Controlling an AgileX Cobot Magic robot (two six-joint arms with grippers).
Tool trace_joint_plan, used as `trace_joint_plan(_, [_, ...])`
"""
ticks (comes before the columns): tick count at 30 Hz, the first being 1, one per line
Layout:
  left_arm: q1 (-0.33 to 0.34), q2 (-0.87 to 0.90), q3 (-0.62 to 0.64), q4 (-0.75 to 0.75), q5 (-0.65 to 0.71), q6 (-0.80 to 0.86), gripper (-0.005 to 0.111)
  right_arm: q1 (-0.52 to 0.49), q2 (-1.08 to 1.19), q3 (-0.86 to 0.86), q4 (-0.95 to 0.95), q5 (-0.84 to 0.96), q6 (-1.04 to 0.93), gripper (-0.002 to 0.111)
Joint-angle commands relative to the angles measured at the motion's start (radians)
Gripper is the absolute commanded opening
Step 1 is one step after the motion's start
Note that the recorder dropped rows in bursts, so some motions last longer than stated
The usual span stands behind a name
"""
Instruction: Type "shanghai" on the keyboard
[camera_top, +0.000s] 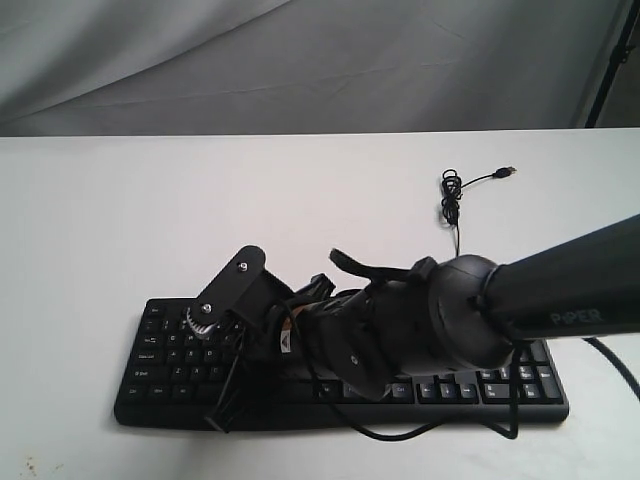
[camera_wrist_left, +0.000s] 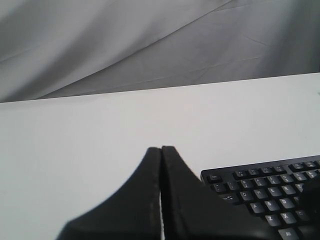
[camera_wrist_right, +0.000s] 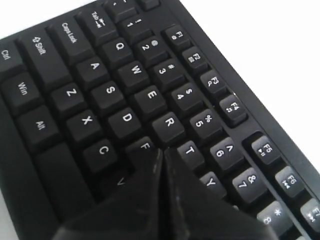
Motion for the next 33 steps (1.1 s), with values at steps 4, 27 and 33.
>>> trace_joint_plan(4, [-0.004, -0.003, 0.004, 0.001, -0.003, -0.003, 0.000, -0.010, -0.107, 0.064, -0.006, -0.013, -0.010, 0.000])
trace_joint_plan(27, [-0.004, -0.003, 0.004, 0.001, -0.003, -0.003, 0.000, -0.031, -0.074, 0.086, 0.013, -0.010, -0.010, 0.000])
trace_joint_plan(33, [-0.004, -0.003, 0.004, 0.001, -0.003, -0.003, 0.000, -0.031, -0.040, 0.086, 0.013, -0.042, -0.010, 0.000])
